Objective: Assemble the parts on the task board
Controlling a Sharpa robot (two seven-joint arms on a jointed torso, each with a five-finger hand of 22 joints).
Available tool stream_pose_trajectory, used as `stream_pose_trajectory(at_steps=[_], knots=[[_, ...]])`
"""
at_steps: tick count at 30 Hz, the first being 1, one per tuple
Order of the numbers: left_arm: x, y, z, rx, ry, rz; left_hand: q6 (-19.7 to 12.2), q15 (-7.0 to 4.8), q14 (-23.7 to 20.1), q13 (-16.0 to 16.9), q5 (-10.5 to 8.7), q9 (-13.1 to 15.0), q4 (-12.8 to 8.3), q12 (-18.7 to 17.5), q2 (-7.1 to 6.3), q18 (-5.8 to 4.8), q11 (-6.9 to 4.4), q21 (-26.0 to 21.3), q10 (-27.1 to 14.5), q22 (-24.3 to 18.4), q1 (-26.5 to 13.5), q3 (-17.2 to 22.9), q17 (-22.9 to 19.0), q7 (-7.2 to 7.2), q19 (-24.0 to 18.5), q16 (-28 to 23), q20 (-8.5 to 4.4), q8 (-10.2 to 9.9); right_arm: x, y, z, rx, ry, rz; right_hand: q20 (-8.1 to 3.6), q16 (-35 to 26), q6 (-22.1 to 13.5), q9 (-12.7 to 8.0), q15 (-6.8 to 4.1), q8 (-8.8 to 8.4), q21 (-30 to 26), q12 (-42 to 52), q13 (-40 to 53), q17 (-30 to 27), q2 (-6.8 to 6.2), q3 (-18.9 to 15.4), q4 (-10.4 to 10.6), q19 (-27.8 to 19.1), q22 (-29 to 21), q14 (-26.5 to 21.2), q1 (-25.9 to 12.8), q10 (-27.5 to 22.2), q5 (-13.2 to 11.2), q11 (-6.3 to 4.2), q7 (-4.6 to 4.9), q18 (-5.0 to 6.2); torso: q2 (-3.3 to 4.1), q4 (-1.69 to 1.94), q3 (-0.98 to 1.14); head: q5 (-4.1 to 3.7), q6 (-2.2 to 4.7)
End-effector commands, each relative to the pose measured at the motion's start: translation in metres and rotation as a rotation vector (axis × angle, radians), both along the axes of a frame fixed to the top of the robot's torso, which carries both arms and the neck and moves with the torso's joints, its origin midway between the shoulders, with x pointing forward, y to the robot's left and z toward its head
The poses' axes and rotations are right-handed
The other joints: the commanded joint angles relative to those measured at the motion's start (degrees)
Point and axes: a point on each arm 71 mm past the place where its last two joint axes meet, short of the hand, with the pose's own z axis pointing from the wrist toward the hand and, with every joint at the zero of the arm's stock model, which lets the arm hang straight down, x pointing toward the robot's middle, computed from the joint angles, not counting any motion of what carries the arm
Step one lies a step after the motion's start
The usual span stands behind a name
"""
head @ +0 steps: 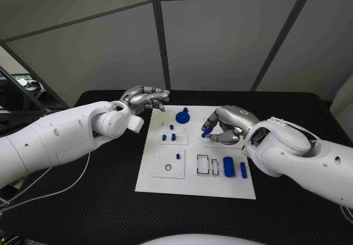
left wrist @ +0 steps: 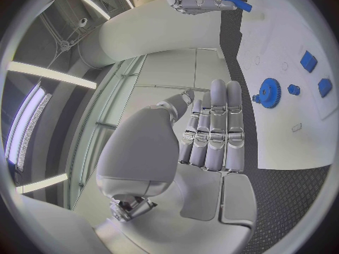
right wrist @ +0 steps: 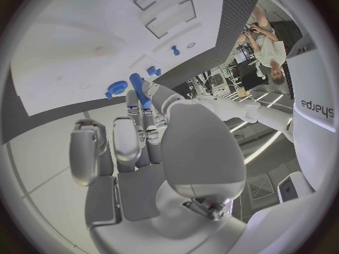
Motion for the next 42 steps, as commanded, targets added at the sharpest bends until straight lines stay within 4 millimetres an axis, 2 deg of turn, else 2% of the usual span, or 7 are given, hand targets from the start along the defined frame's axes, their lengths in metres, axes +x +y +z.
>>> stream_pose_trajectory(at_steps=[1,4,8,15,20,23,42], knots=[[0.0,-0.002,0.001,-0.004,-0.005,-0.01,0.2,0.25,0.1,0.1,-0.23,0.1,-0.3,0.2,0.79,-0.74,-0.06,-0.4,-0.5,-0.1,0.0,0.0,-0.1,0.27,0.0,-0.2,0.32,-0.2,-0.007,0.018,0.006,0.085,0.005,0.062,-0.41,0.2,-0.1,0.1,-0.46,-0.39,0.1,-0.4,-0.1,-0.1,0.35,0.1,-0.6,1.5,7.6,0.3,-0.1,-0.2,0.3,0.04,0.48,0.01,0.05,0.02,-0.08,0.22,-0.18],[0.001,-0.005,0.001,-0.007,-0.005,-0.015,0.2,0.25,0.1,0.1,-0.23,0.1,-0.3,0.2,0.79,-0.74,-0.06,-0.4,-0.5,-0.1,0.0,0.0,-0.1,0.27,0.0,-0.2,0.32,-0.2,-0.012,0.036,0.006,0.1,0.014,0.113,-0.4,0.1,-0.2,0.1,-0.42,-0.53,0.1,-0.6,-0.2,-0.2,0.39,0.1,-0.6,1.5,7.5,0.3,-0.1,-0.3,0.4,0.12,0.54,0.01,0.1,0.09,-0.09,0.57,-0.31],[0.001,-0.008,0.001,-0.01,-0.005,-0.022,0.2,0.25,0.1,0.1,-0.23,0.1,-0.3,0.2,0.79,-0.74,-0.06,-0.4,-0.5,-0.1,0.0,0.0,-0.1,0.27,0.0,-0.2,0.32,-0.2,-0.024,0.063,-0.005,0.105,0.041,0.201,-0.37,0.1,-0.4,0.1,-0.36,-0.73,0.0,-0.8,-0.2,-0.3,0.46,0.2,-0.7,1.4,7.4,0.3,-0.2,-0.5,0.4,0.21,0.63,0.04,0.13,0.09,-0.02,1.43,-0.64],[0.001,-0.013,0.001,-0.014,-0.006,-0.032,0.2,0.24,0.1,0.1,-0.22,0.1,-0.4,0.2,0.83,-0.74,-0.07,-0.4,-0.5,-0.1,0.1,0.0,-0.1,0.26,0.0,-0.2,0.31,-0.2,-0.035,0.088,-0.024,0.083,0.077,0.279,-0.34,0.0,-0.6,0.1,-0.3,-0.9,-0.1,-1.0,-0.3,-0.4,0.53,0.2,-0.8,1.3,7.3,0.3,-0.2,-0.6,0.4,0.29,0.71,0.07,0.16,0.04,-0.1,2.56,-1.27],[0.001,-0.016,0.001,-0.016,-0.005,-0.037,0.2,0.24,0.1,0.1,-0.21,0.1,-0.4,0.2,0.86,-0.73,-0.08,-0.4,-0.5,-0.1,0.1,0.0,-0.1,0.26,0.0,-0.2,0.31,-0.2,-0.037,0.098,-0.035,0.07,0.095,0.303,-0.33,0.0,-0.6,0.1,-0.29,-0.95,-0.2,-1.1,-0.3,-0.4,0.57,0.3,-0.9,1.3,7.3,0.3,-0.3,-0.6,0.4,0.31,0.73,0.08,0.17,-0.09,0.04,3.38,-1.65],[0.002,-0.016,0.001,-0.017,-0.005,-0.039,0.2,0.24,0.1,0.1,-0.21,0.1,-0.4,0.2,0.86,-0.73,-0.08,-0.4,-0.5,-0.1,0.1,0.0,-0.1,0.26,0.0,-0.2,0.31,-0.2,-0.037,0.102,-0.041,0.056,0.106,0.309,-0.32,0.0,-0.7,0.1,-0.28,-0.99,-0.3,-1.1,-0.3,-0.5,0.6,0.3,-0.9,1.3,7.2,0.2,-0.3,-0.7,0.4,0.33,0.75,0.11,0.11,0.02,0.04,3.58,-1.89],[0.002,-0.017,0.0,-0.017,-0.003,-0.043,0.2,0.24,0.1,0.1,-0.21,0.1,-0.4,0.2,0.86,-0.73,-0.08,-0.4,-0.5,-0.1,0.1,0.0,-0.1,0.26,0.0,-0.2,0.31,-0.2,-0.036,0.109,-0.062,-0.04,0.146,0.311,-0.29,0.0,-0.7,0.1,-0.24,-1.08,-0.3,-1.2,-0.4,-0.4,0.7,0.3,-0.9,1.2,7.2,0.2,-0.4,-0.7,0.4,0.39,0.8,0.12,0.14,-0.04,0.03,4.18,-2.51]])
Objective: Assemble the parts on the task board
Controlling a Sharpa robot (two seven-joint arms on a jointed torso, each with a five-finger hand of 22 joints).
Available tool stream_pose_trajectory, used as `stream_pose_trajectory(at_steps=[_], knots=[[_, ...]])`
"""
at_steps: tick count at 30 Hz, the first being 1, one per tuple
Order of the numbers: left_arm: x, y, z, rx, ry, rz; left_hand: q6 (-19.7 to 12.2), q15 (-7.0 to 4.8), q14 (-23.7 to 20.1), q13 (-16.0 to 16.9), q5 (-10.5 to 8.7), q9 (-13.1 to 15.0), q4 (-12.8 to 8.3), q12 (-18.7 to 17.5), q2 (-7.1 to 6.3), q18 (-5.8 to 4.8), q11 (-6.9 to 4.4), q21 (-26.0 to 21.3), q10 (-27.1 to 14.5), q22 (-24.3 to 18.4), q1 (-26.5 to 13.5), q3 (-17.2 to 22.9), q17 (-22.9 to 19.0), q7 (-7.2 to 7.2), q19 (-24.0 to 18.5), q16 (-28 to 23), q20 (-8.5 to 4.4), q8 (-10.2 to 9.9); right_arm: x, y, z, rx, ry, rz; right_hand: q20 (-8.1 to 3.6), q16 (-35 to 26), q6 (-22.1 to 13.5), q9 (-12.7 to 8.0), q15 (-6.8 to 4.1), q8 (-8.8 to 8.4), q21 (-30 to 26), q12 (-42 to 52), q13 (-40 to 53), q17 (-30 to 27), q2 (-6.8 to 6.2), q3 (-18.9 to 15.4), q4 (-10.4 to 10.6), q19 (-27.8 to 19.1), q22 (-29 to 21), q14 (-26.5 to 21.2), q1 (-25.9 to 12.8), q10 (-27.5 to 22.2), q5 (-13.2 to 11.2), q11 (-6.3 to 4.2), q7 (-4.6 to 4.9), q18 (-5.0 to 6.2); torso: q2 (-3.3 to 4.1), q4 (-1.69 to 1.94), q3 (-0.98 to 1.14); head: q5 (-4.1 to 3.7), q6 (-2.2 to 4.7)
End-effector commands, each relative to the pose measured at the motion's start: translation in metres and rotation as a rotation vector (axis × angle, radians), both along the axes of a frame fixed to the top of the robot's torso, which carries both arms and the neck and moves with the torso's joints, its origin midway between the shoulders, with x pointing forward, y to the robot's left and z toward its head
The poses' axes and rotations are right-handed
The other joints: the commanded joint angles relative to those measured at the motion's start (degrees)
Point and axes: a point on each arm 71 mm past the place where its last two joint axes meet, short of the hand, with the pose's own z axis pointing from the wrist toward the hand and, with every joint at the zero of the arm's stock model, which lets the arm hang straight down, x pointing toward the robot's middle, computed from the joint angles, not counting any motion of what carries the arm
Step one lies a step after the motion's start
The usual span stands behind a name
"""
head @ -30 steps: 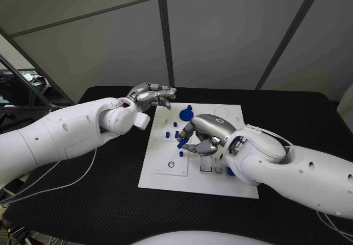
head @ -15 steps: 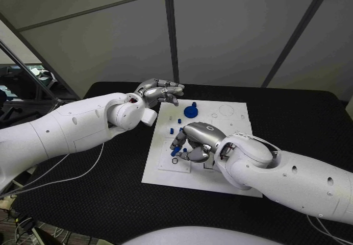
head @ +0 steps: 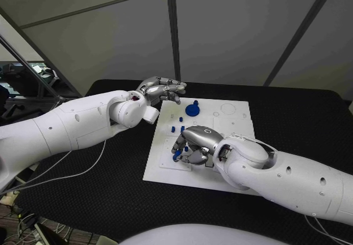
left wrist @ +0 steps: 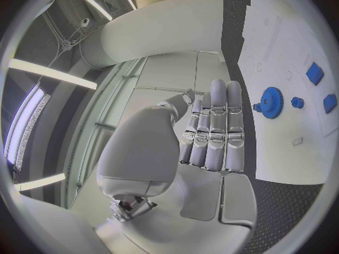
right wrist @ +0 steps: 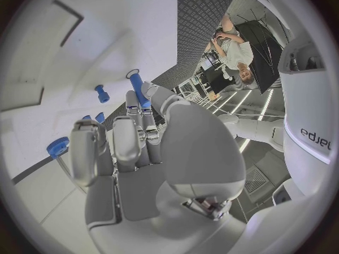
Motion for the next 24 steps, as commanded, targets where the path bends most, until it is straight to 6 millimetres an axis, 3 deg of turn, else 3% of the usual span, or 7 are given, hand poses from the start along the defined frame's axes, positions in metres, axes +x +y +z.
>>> stream_pose_trajectory(at_steps=[1,24], knots=[[0.0,-0.0013,0.0014,-0.005,-0.005,-0.013,0.2,0.24,0.1,0.1,-0.22,0.1,-0.4,0.2,0.58,-0.73,-0.07,-0.4,-0.5,-0.1,-0.2,0.0,-0.1,0.27,0.0,-0.3,0.31,-0.2,-0.0007,0.0009,-0.0017,-0.036,-0.003,0.016,-0.3,0.0,0.0,0.1,-0.24,0.17,-0.3,-0.4,0.0,0.0,0.48,0.1,-0.4,1.2,7.2,0.2,-0.1,-0.3,0.2,-0.03,0.28,0.12,0.02,-0.02,0.0,0.02,-0.12],[0.0001,0.0006,0.0012,-0.003,-0.003,-0.011,0.2,0.24,0.1,0.1,-0.22,0.1,-0.4,0.2,0.6,-0.73,-0.07,-0.4,-0.5,-0.1,-0.2,0.0,-0.1,0.27,0.1,-0.3,0.31,-0.3,-0.001,0.0026,-0.0041,-0.081,-0.019,0.008,-0.18,-0.2,-0.2,0.1,-0.12,-0.16,-0.6,-0.8,-0.2,-0.3,0.34,-0.1,-0.4,1.1,6.9,0.1,-1.0,-0.5,0.1,0.12,0.34,0.2,0.01,0.0,-0.04,0.07,-0.27]])
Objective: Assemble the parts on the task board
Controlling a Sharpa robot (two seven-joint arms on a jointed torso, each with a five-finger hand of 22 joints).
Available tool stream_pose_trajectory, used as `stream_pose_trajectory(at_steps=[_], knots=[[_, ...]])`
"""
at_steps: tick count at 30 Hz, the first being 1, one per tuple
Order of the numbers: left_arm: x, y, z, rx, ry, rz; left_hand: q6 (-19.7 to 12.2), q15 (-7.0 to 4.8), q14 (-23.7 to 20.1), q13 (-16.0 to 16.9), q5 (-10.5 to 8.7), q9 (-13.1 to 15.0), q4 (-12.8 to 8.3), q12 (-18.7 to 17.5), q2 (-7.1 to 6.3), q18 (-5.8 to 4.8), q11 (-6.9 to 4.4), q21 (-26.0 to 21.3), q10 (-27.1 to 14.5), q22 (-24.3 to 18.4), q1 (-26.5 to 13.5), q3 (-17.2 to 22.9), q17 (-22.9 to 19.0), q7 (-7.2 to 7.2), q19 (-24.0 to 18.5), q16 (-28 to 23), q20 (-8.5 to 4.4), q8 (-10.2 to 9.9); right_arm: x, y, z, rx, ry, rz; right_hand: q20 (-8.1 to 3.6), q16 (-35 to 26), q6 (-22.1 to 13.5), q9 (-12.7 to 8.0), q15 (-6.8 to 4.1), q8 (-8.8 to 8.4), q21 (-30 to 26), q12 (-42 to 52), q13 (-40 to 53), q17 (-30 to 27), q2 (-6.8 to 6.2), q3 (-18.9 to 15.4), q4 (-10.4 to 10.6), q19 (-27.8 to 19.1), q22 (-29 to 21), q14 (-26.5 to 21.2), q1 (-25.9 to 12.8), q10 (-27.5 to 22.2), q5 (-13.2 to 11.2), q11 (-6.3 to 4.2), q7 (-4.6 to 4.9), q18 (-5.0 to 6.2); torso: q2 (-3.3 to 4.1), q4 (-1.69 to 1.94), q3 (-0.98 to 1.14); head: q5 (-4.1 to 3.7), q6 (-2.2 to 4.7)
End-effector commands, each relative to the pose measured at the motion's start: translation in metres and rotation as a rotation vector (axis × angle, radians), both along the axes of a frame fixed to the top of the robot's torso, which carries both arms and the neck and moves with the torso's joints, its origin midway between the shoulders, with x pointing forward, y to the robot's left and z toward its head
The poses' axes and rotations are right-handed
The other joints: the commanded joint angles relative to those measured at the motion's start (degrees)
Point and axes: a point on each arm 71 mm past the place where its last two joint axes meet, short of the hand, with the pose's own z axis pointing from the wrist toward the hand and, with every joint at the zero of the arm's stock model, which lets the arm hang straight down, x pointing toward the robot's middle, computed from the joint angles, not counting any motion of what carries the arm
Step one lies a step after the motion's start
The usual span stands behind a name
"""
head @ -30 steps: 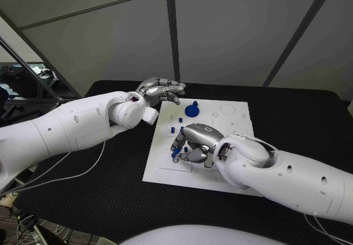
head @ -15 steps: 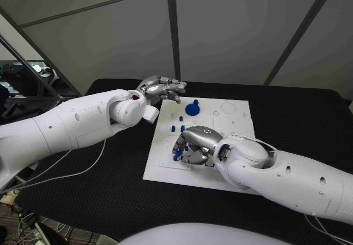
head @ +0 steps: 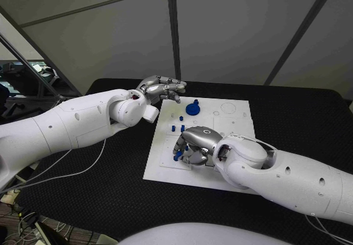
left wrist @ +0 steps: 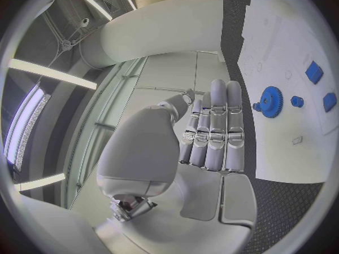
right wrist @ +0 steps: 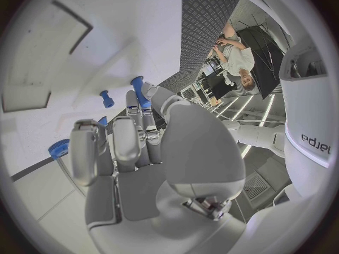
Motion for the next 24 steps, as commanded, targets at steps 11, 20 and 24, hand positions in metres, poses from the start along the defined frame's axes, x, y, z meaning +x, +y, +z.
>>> stream_pose_trajectory(at_steps=[11,20,24], knots=[[0.0,0.0,0.002,-0.003,-0.004,-0.011,0.2,0.24,0.1,0.1,-0.22,0.1,-0.4,0.2,0.6,-0.73,-0.07,-0.2,-0.5,-0.1,-0.2,0.0,-0.1,0.27,0.1,-0.3,0.31,-0.3,-0.001,0.006,0.001,0.025,-0.015,0.021,1.85,-3.4,-6.8,-1.9,2.08,-0.7,-5.4,-0.9,-2.0,-5.4,-3.62,-1.8,-0.9,-2.0,2.0,-1.3,-3.8,-10.4,-2.6,2.68,1.96,1.57,-0.02,0.04,-0.03,0.0,-0.04],[0.0,0.001,0.002,-0.003,-0.003,-0.012,0.2,0.24,0.1,0.1,-0.22,0.1,-0.4,0.2,0.6,-0.73,-0.07,-0.2,-0.5,-0.1,-0.2,0.0,-0.1,0.27,0.1,-0.3,0.31,-0.3,-0.003,0.001,0.005,0.091,-0.039,0.012,2.07,-4.0,-7.4,-2.1,2.23,-0.62,-6.4,-0.8,-2.0,-6.2,-3.88,-3.0,-1.4,-2.5,1.1,-1.4,-3.8,-11.8,-2.9,2.88,1.86,1.82,-0.02,-0.01,0.03,0.04,0.08],[-0.001,0.002,0.002,-0.002,-0.002,-0.01,0.2,0.24,0.1,0.1,-0.22,0.1,-0.4,0.2,0.6,-0.73,-0.07,-0.2,-0.5,-0.1,-0.2,0.0,-0.1,0.27,0.1,-0.3,0.31,-0.3,-0.004,-0.007,0.008,0.133,-0.047,-0.001,2.09,-4.2,-7.4,-2.1,2.23,-0.58,-6.6,-0.7,-1.9,-6.5,-3.95,-3.2,-1.4,-2.6,0.9,-1.4,-3.8,-11.9,-2.9,2.86,1.96,1.87,0.01,-0.04,0.05,-0.03,0.17]])
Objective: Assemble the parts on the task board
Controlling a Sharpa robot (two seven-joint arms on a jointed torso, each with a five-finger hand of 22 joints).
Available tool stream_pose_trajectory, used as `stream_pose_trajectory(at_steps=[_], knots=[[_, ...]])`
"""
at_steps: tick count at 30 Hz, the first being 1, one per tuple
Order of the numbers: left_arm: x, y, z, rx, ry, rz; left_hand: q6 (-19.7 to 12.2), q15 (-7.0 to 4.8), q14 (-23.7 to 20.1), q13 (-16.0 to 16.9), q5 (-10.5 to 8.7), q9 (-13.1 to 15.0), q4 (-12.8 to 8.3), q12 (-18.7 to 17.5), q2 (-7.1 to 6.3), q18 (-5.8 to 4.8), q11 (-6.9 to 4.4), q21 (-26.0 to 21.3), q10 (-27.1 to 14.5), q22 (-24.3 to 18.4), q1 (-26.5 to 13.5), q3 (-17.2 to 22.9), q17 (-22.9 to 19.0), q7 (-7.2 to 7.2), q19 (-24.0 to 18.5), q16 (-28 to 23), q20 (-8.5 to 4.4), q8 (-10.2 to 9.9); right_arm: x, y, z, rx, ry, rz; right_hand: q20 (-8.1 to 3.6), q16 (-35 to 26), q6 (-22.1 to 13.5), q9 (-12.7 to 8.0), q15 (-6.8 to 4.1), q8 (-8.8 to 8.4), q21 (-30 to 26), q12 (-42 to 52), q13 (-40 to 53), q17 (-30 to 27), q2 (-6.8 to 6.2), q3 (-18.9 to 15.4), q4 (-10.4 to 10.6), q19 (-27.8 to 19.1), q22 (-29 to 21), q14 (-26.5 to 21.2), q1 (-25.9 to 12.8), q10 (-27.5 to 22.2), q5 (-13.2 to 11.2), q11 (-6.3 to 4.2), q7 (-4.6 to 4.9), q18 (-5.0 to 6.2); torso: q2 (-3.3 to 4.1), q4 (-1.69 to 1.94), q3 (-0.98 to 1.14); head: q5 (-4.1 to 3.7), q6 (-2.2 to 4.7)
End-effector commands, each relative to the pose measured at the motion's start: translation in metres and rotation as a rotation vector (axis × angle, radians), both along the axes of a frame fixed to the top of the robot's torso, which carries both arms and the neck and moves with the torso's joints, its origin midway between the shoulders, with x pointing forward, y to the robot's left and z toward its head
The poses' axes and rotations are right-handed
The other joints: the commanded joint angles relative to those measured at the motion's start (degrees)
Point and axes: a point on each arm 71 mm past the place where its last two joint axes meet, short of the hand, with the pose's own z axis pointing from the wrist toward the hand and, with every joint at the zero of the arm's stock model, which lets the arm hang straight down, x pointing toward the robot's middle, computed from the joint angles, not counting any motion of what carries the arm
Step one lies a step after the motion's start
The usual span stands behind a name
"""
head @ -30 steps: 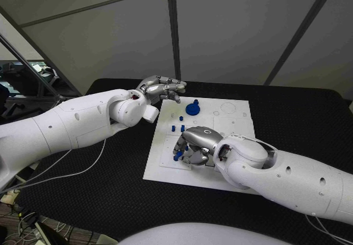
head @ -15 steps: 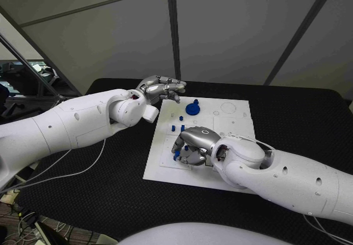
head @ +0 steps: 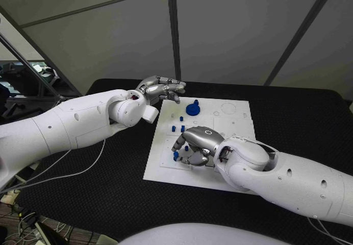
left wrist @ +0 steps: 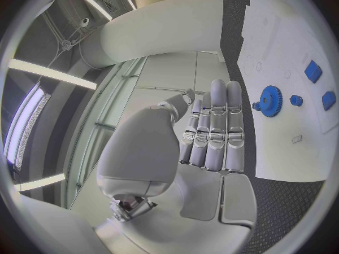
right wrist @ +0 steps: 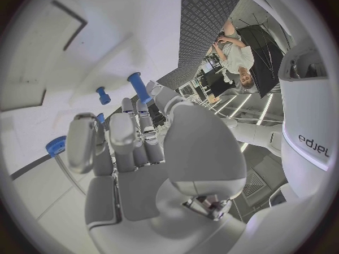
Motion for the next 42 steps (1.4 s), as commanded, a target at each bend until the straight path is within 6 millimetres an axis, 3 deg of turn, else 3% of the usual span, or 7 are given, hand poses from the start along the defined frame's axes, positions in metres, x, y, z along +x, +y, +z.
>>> stream_pose_trajectory(at_steps=[1,13,21,26,27,29,42], knots=[[0.0,0.0,0.001,-0.003,-0.004,-0.01,0.2,0.24,0.1,0.1,-0.22,0.1,-0.4,0.2,0.6,-0.72,-0.07,-0.2,-0.5,-0.1,-0.2,0.0,-0.1,0.27,0.1,-0.3,0.31,-0.3,-0.002,-0.007,0.008,0.091,-0.028,-0.008,-0.07,-0.3,-0.3,-0.1,0.36,-0.01,-0.4,0.3,0.1,-0.2,-0.68,-0.5,-0.1,-0.4,0.9,-0.2,0.0,-0.5,-0.2,-0.1,0.04,0.96,0.02,-0.05,0.04,-0.06,0.07],[0.0,0.003,0.001,0.0,-0.002,-0.005,0.2,0.24,0.1,0.1,-0.22,0.1,-0.4,0.2,0.6,-0.72,-0.07,-0.2,-0.5,-0.1,-0.2,0.0,-0.1,0.27,0.1,-0.3,0.31,-0.3,0.002,-0.066,0.017,0.18,0.082,-0.153,-0.19,-1.2,0.6,0.1,0.13,0.26,-1.5,1.8,0.7,-1.4,-0.18,-1.5,0.0,-0.9,-0.1,-0.3,0.0,2.6,0.4,-0.47,0.46,1.22,-0.13,-0.13,-0.02,-1.12,1.0],[-0.001,0.008,0.001,0.004,-0.002,0.005,0.2,0.24,0.1,0.1,-0.22,0.1,-0.4,0.2,0.6,-0.72,-0.07,-0.2,-0.5,-0.1,-0.2,0.0,-0.1,0.27,0.1,-0.3,0.31,-0.3,0.02,-0.14,0.031,0.185,0.2,-0.466,-3.66,5.5,4.5,1.5,-3.75,1.55,7.4,13.0,8.0,9.3,-0.7,-5.6,6.1,4.7,8.7,2.5,-7.9,20.9,-1.6,-5.4,-3.29,-1.23,-0.45,-0.51,-0.07,-3.88,2.3],[-0.001,0.009,0.001,0.007,-0.001,0.008,0.2,0.25,0.2,0.1,-0.26,0.1,-0.5,0.2,0.61,-0.73,-0.06,-0.3,-0.5,-0.1,-0.2,-0.1,-0.1,0.28,0.1,-0.4,0.31,-0.3,0.017,-0.172,0.029,0.097,0.249,-0.601,-5.42,8.6,7.1,5.7,-5.24,3.25,11.0,37.1,32.7,14.3,-1.15,-9.0,10.3,6.7,12.3,3.2,-8.7,22.6,-1.6,-6.85,-5.16,-2.26,-0.61,-0.95,-0.15,-5.9,2.64],[-0.001,0.009,0.0,0.007,-0.001,0.008,0.2,0.25,0.2,0.1,-0.26,0.1,-0.5,0.2,0.61,-0.73,-0.06,-0.3,-0.5,-0.1,-0.2,-0.1,-0.1,0.28,0.1,-0.4,0.31,-0.3,0.016,-0.176,0.029,0.078,0.252,-0.622,-5.71,9.5,6.2,8.8,-5.7,3.39,11.4,46.7,42.9,15.4,-2.14,-10.4,12.2,6.9,12.8,3.2,-6.8,20.6,-1.2,-7.11,-6.1,-2.42,-0.64,-1.07,-0.16,-6.1,2.64],[-0.001,0.009,0.0,0.007,0.0,0.009,0.2,0.25,0.2,0.1,-0.26,0.1,-0.5,0.2,0.61,-0.73,-0.06,-0.3,-0.5,-0.1,-0.2,-0.1,-0.1,0.28,0.1,-0.4,0.31,-0.3,0.013,-0.183,0.03,0.042,0.256,-0.656,-5.62,10.0,6.4,10.8,-5.65,3.85,12.0,53.2,50.3,16.3,-1.39,-11.0,14.3,7.2,13.3,3.2,-7.0,19.8,-1.4,-7.06,-5.33,-2.57,-0.67,-1.23,-0.16,-6.57,2.63],[-0.003,0.011,-0.003,0.009,0.005,0.011,0.2,0.25,0.2,0.1,-0.26,0.1,-0.5,0.2,0.61,-0.73,-0.06,-0.3,-0.5,-0.1,-0.2,-0.1,-0.1,0.28,0.1,-0.4,0.31,-0.3,-0.005,-0.188,0.017,-0.145,0.241,-0.719,-5.49,10.7,4.6,19.2,-5.4,4.13,12.7,62.3,61.3,17.6,-1.93,-16.9,20.2,7.7,14.1,3.3,-6.6,19.1,-0.5,-7.18,-5.27,-2.79,-0.85,-1.43,-0.11,-7.4,2.26]])
